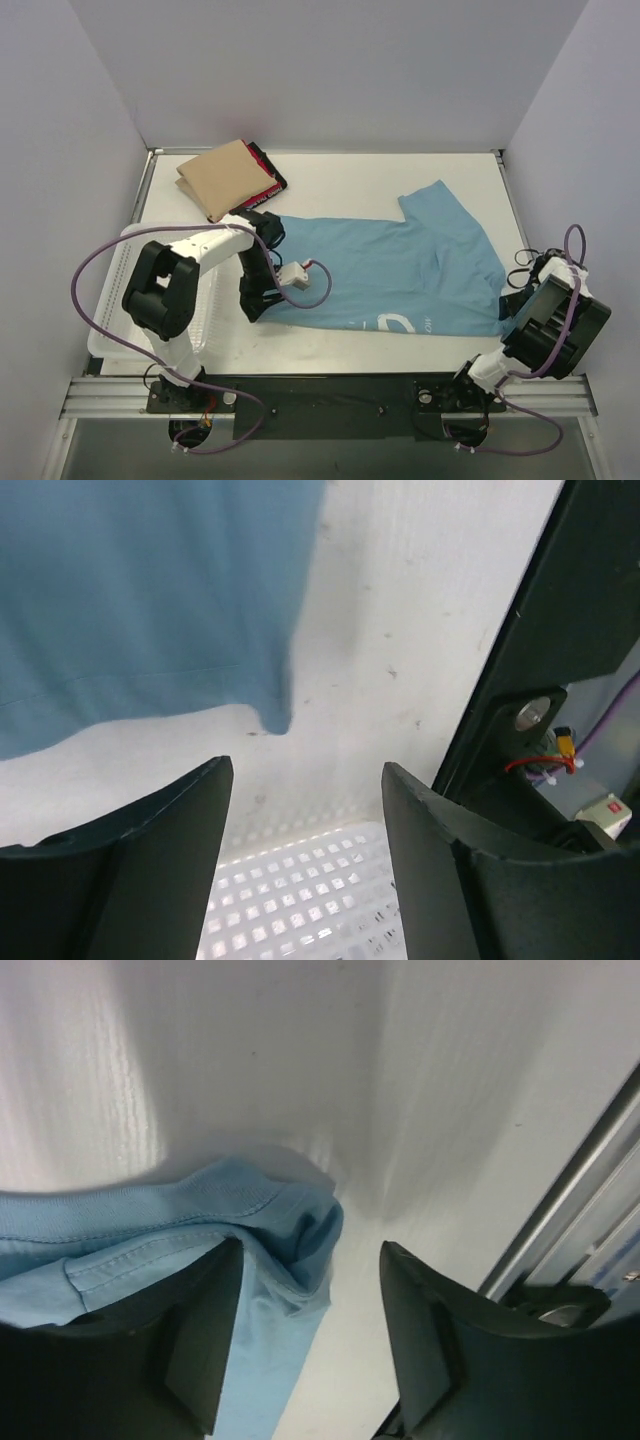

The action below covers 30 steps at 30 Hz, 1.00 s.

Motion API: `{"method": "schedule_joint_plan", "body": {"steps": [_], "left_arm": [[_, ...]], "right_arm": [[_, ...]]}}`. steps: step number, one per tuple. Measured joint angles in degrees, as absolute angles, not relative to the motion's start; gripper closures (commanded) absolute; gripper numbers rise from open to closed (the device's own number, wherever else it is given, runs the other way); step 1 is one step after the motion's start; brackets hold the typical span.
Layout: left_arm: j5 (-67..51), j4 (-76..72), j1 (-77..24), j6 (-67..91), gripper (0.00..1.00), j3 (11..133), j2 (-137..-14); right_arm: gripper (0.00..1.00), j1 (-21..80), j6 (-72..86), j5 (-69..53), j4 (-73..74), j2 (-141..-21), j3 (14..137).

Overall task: Fold and stack the t-shirts
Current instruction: Fold the flattened tshirt in 1/3 of the way

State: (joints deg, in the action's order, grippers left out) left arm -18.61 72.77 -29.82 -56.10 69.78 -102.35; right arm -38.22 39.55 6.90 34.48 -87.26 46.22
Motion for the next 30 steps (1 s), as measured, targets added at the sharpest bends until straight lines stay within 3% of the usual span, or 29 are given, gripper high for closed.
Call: {"method": "schedule_joint_plan", "body": {"steps": [5, 8, 9, 12, 15, 21, 25, 30], "left_arm": [[-18.5, 72.7, -29.8, -49.5, 0.31, 84.4, -103.9], [-20.4, 67.8, -30.7, -41.8, 0.49, 97.4, -106.7], [-21.6, 64.8, -31.1, -37.4, 0.49, 101.7, -107.9], [-24.7, 56.7, -34.0, -26.6, 0.50, 107.5, -111.0], [-26.9, 47.7, -38.0, -14.9, 0.52, 111.1, -116.1], [-27.3, 35.7, -47.2, 5.3, 0.49, 120.1, -131.8], [-24.7, 32.7, -52.2, 13.5, 0.42, 130.2, -142.9], [-18.9, 32.4, -55.9, 19.9, 0.40, 133.2, -147.3]], "right_arm": [[0.41, -37.5, 37.4, 10.0, 36.3, -82.9, 47.6], [0.46, -34.0, 35.1, 13.2, 36.9, -79.4, 51.9], [0.50, -31.8, 34.1, 14.4, 36.9, -78.3, 53.7], [0.68, -23.8, 30.1, 15.3, 35.4, -76.1, 58.5], [0.99, -17.9, 25.1, 6.8, 31.7, -75.6, 61.0], [1.00, -16.8, 21.4, -7.3, 27.7, -83.2, 62.3], [1.00, -16.6, 21.6, -11.0, 26.1, -88.0, 62.2], [1.00, -16.4, 23.1, -11.8, 23.4, -90.5, 60.3]]}}
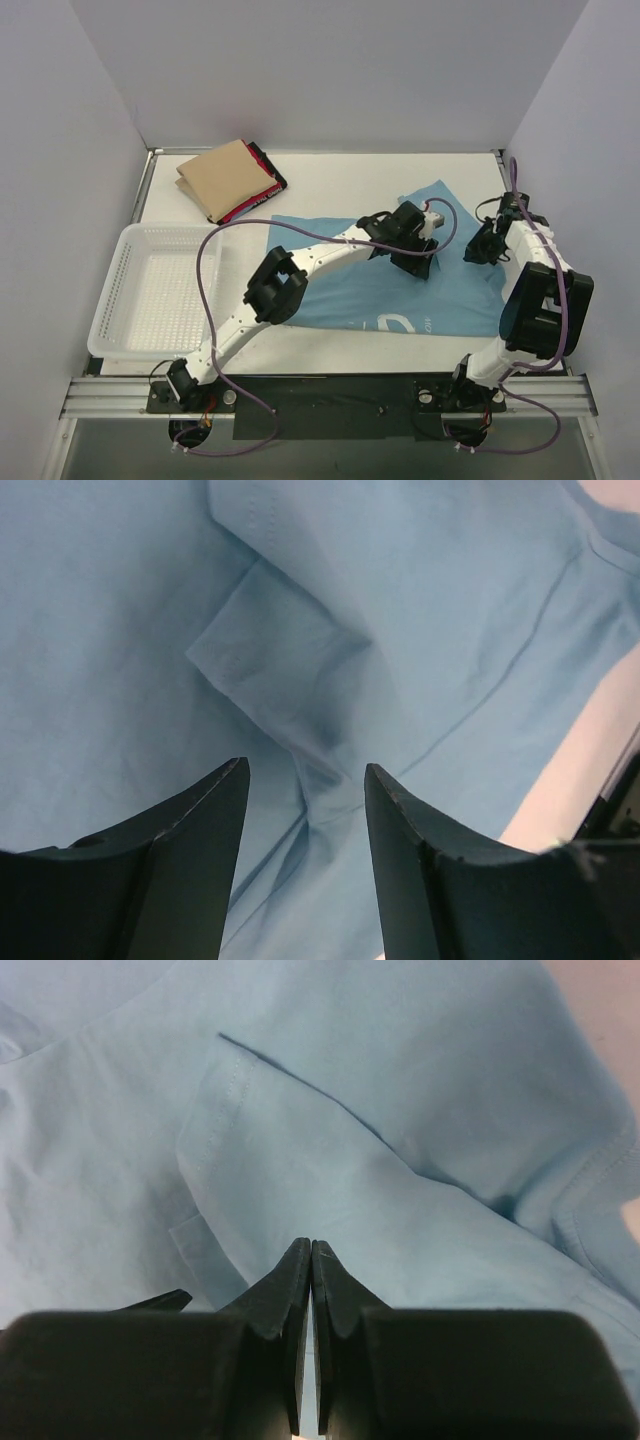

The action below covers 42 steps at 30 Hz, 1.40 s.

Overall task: Fold and stack the t-shirts
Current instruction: Fold the flattened tshirt in 1/3 of the way

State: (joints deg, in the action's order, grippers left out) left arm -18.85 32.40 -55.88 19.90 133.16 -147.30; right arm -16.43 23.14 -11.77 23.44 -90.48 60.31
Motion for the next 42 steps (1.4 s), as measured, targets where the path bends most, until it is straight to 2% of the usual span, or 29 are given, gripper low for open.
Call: {"method": "schedule_joint_plan", "body": {"steps": [13, 16, 20, 23, 29, 42], "left_arm": [[-10.9, 29.3, -55.2, 24.0, 0.44, 135.8, -150.9], [-10.9, 27.9, -55.2, 24.5, 0.50, 136.3, -151.5], [-10.7, 26.3, -55.4, 24.5, 0.74, 137.7, -152.9], [-10.7, 25.8, -55.7, 23.9, 1.00, 138.0, -153.5], [-9.6, 26.9, -56.0, 22.0, 1.00, 138.9, -153.5], [0.3, 31.7, -55.8, 17.2, 1.00, 139.7, -152.8]], "right_arm": [[1.00, -16.4, 26.6, -11.9, 17.5, -93.6, 55.7], [1.00, -16.5, 27.0, -11.8, 16.4, -93.6, 55.2], [1.00, -16.8, 27.4, -11.8, 15.6, -93.6, 53.8], [1.00, -17.8, 28.0, -11.9, 15.4, -94.5, 52.9], [1.00, -19.5, 29.0, -13.4, 14.5, -96.4, 52.7], [1.00, -21.5, 31.1, -13.3, 19.4, -99.3, 56.5]]}}
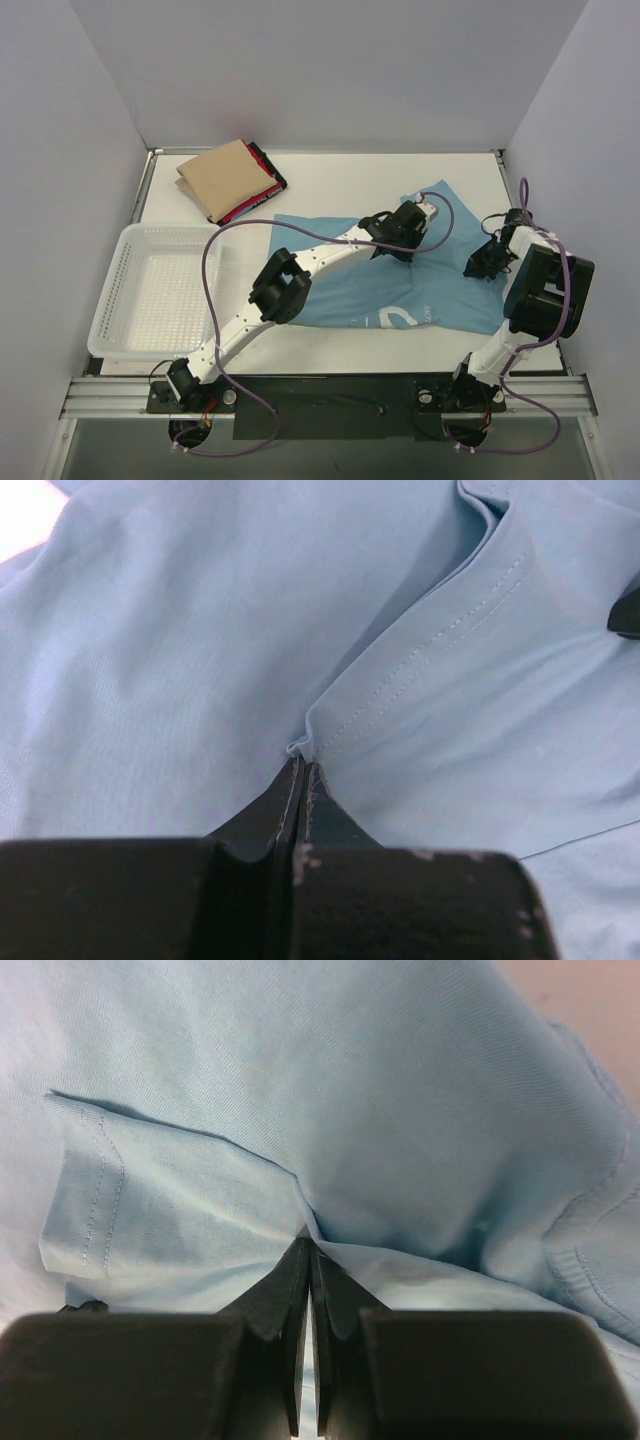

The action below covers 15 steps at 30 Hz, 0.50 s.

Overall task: Fold and stack the t-shirts
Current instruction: Fold the flattened tshirt in 1/3 of the way

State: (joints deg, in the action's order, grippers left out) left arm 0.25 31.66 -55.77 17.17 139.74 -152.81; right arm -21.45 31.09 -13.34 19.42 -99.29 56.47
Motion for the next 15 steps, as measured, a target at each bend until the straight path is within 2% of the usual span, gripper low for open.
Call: {"method": "schedule_joint_plan", "body": {"steps": [5, 6, 7, 9, 15], "left_arm": [[0.4, 32.1, -55.6, 17.1, 1.00, 139.0, -152.0], [0.4, 32.2, -55.6, 17.1, 0.97, 138.9, -151.9], [0.4, 32.3, -55.6, 17.1, 0.79, 138.9, -151.8], [-0.1, 32.4, -55.6, 16.5, 0.63, 138.8, -151.6], [-1.9, 32.5, -55.4, 13.5, 0.56, 138.7, -151.2]], "right_arm": [[1.00, -21.8, 31.0, -13.3, 19.6, -99.3, 56.5], [1.00, -21.8, 31.0, -13.3, 19.6, -99.3, 56.5], [1.00, -21.8, 30.8, -13.4, 19.6, -99.3, 56.5], [1.00, -21.8, 30.2, -13.7, 19.6, -99.3, 56.5], [1.00, -20.6, 27.1, -13.5, 20.3, -98.7, 58.0]]}}
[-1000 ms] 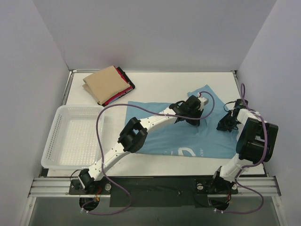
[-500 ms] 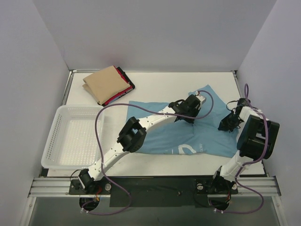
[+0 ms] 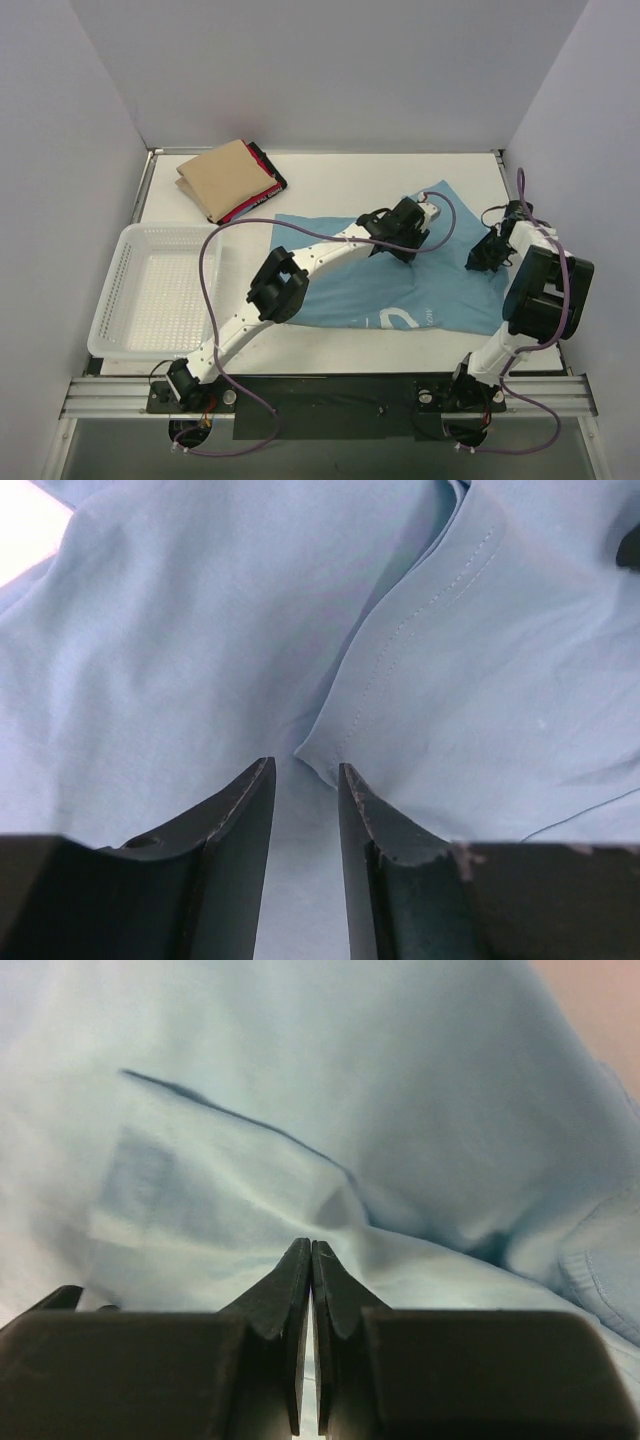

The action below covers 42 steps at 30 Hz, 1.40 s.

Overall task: Fold and stack the t-shirts
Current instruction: Fold the flattened tshirt in 1/3 of the way

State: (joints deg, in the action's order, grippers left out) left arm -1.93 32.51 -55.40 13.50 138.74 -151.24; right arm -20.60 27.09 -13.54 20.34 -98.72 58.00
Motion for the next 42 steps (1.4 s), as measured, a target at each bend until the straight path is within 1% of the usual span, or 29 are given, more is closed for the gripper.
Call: {"method": "schedule_joint_plan", "body": {"steps": [6, 9, 11, 14, 17, 22, 23, 25, 26, 27, 28, 29, 33, 34, 36, 39, 41, 42], "left_arm": [[-3.6, 34.3, -54.6, 7.7, 0.55, 138.7, -149.3], [-7.0, 35.6, -53.5, 5.0, 0.54, 137.1, -146.0], [-10.9, 36.2, -52.0, 3.0, 0.51, 133.3, -141.7], [-16.4, 35.7, -48.4, -2.5, 0.45, 122.2, -132.6], [-19.8, 35.5, -44.1, -11.0, 0.41, 106.8, -121.8], [-20.2, 41.2, -38.3, -30.5, 0.34, 82.0, -105.8], [-19.9, 42.6, -38.0, -34.2, 0.33, 77.6, -103.0], [-18.6, 44.9, -37.8, -40.6, 0.30, 69.5, -97.8], [-17.6, 45.4, -37.8, -43.2, 0.30, 66.0, -95.4], [-16.9, 46.0, -37.8, -44.8, 0.30, 63.8, -93.8], [-15.9, 46.1, -37.9, -46.5, 0.29, 61.4, -92.0], [-14.8, 46.0, -37.9, -47.8, 0.29, 59.7, -90.6], [-11.0, 43.0, -37.9, -51.4, 0.29, 55.7, -88.4], [-10.5, 41.9, -37.9, -51.9, 0.29, 54.8, -88.2], [-9.5, 39.6, -37.9, -53.0, 0.29, 52.3, -87.7], [-8.6, 36.9, -38.0, -53.7, 0.32, 48.7, -87.5], [-8.6, 35.7, -38.0, -53.6, 0.38, 47.7, -86.9], [-8.4, 34.8, -38.2, -53.6, 0.46, 47.0, -86.3]], "right_arm": [[1.00, -18.6, 27.1, -13.5, 20.7, -98.6, 66.1], [1.00, -18.2, 30.0, -14.1, 19.8, -101.3, 69.3], [1.00, -18.2, 33.0, -14.6, 18.8, -104.7, 69.6], [1.00, -17.9, 37.5, -15.2, 18.8, -110.2, 69.8], [1.00, -18.3, 40.0, -13.0, 18.7, -110.5, 70.9], [1.00, -18.0, 40.9, -10.3, 20.3, -110.9, 73.5], [0.98, -17.8, 40.6, -10.1, 20.8, -110.9, 74.4], [0.85, -17.5, 40.0, -8.8, 22.2, -110.7, 76.6], [0.74, -17.3, 39.5, -7.4, 22.7, -110.0, 77.4], [0.68, -17.1, 39.4, -5.8, 23.3, -108.5, 77.4], [0.54, -17.1, 39.5, -4.0, 24.2, -106.3, 76.9], [0.50, -17.1, 39.6, -2.4, 24.1, -103.4, 75.3], [0.46, -18.8, 41.8, 3.0, 26.0, -82.0, 61.8], [0.44, -20.6, 42.5, 3.5, 26.5, -76.7, 58.4], [0.44, -25.5, 43.8, 4.7, 27.6, -68.4, 51.9], [0.45, -33.9, 45.2, 5.7, 29.1, -61.5, 42.8], [0.46, -37.6, 45.6, 5.8, 30.0, -60.7, 38.0], [0.46, -38.9, 45.9, 5.8, 30.5, -60.9, 36.0]]}}
